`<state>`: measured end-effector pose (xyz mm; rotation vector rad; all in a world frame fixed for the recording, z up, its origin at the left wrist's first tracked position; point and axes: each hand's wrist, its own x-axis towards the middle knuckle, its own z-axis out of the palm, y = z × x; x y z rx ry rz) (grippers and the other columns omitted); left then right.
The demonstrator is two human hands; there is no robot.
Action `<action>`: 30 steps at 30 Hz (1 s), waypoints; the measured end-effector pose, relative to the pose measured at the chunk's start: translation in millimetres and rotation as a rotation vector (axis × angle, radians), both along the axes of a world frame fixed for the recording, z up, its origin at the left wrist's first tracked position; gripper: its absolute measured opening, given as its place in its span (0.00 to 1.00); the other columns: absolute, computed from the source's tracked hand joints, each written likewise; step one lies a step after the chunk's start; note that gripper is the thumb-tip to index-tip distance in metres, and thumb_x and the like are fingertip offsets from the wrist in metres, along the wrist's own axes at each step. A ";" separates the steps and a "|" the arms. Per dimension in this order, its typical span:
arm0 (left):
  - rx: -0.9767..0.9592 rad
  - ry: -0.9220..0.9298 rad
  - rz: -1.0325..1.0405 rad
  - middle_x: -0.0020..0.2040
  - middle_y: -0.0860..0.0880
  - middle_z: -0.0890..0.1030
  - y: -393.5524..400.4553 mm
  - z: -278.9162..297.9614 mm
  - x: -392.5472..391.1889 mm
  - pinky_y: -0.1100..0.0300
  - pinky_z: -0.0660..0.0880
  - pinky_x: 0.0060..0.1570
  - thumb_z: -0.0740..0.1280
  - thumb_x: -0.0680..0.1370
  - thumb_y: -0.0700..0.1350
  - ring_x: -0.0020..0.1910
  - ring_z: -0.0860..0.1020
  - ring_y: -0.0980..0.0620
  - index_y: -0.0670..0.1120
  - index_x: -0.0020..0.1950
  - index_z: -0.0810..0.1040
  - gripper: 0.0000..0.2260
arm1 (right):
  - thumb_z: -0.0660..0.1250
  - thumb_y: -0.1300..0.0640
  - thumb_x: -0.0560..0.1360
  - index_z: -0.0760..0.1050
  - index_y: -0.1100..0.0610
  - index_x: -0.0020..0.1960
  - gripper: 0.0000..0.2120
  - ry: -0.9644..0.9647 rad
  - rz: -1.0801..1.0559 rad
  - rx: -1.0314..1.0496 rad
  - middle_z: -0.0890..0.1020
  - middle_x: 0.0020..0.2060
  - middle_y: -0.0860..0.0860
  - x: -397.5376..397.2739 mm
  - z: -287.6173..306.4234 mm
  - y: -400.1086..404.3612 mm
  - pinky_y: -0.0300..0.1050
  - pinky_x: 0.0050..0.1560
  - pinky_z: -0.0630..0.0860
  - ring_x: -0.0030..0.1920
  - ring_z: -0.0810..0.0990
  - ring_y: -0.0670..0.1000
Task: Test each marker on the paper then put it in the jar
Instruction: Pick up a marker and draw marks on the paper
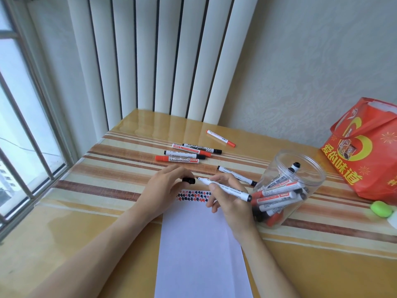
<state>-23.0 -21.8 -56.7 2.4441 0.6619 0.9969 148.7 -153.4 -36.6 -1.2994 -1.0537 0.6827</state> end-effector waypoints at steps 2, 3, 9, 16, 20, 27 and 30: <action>-0.013 -0.011 -0.020 0.51 0.59 0.80 -1.5 0.3 0.3 0.68 0.70 0.45 0.71 0.79 0.39 0.49 0.77 0.61 0.51 0.56 0.80 0.09 | 0.70 0.57 0.78 0.79 0.57 0.51 0.04 -0.006 0.007 -0.006 0.81 0.38 0.60 -0.4 -0.2 -0.3 0.47 0.32 0.76 0.33 0.81 0.57; -0.017 -0.016 -0.028 0.51 0.59 0.80 -2.0 0.2 0.6 0.67 0.70 0.45 0.71 0.79 0.39 0.48 0.76 0.61 0.51 0.56 0.80 0.09 | 0.69 0.56 0.78 0.80 0.56 0.51 0.04 -0.016 0.016 -0.016 0.81 0.38 0.59 -0.8 -0.8 -0.2 0.46 0.32 0.75 0.33 0.81 0.56; 0.010 -0.008 -0.119 0.51 0.58 0.80 -4.0 1.3 0.9 0.55 0.76 0.46 0.72 0.79 0.38 0.50 0.78 0.57 0.52 0.56 0.81 0.10 | 0.72 0.59 0.79 0.80 0.54 0.50 0.02 -0.077 0.051 -0.070 0.81 0.37 0.55 -2.9 -4.1 2.8 0.46 0.31 0.74 0.31 0.80 0.54; 0.016 -0.034 -0.105 0.53 0.59 0.77 -3.8 -1.7 0.7 0.57 0.75 0.47 0.71 0.79 0.40 0.51 0.76 0.58 0.53 0.57 0.80 0.10 | 0.70 0.44 0.78 0.76 0.56 0.54 0.16 0.154 -0.046 -0.081 0.75 0.30 0.54 1.3 3.2 -2.9 0.44 0.29 0.68 0.31 0.74 0.54; 0.008 -0.014 -0.030 0.54 0.60 0.79 1.6 -3.9 -1.3 0.55 0.76 0.45 0.70 0.80 0.41 0.50 0.78 0.57 0.53 0.57 0.78 0.09 | 0.75 0.57 0.78 0.79 0.60 0.48 0.08 0.028 -0.127 -0.076 0.83 0.33 0.59 12.1 5.4 -5.6 0.47 0.28 0.75 0.29 0.80 0.59; 0.060 0.071 0.005 0.50 0.54 0.83 7.8 -10.5 -1.6 0.57 0.73 0.46 0.68 0.79 0.39 0.50 0.79 0.51 0.50 0.59 0.83 0.11 | 0.78 0.53 0.74 0.80 0.49 0.50 0.08 -0.617 -0.066 -0.089 0.85 0.43 0.41 10.5 -6.8 -7.3 0.37 0.39 0.75 0.41 0.81 0.45; 0.078 0.076 -0.029 0.46 0.55 0.83 10.1 -12.4 -1.7 0.59 0.72 0.44 0.68 0.79 0.40 0.46 0.76 0.52 0.50 0.55 0.83 0.09 | 0.78 0.58 0.74 0.79 0.50 0.49 0.09 -0.695 -0.084 -0.058 0.83 0.43 0.39 8.1 -9.6 -5.5 0.33 0.38 0.71 0.40 0.80 0.44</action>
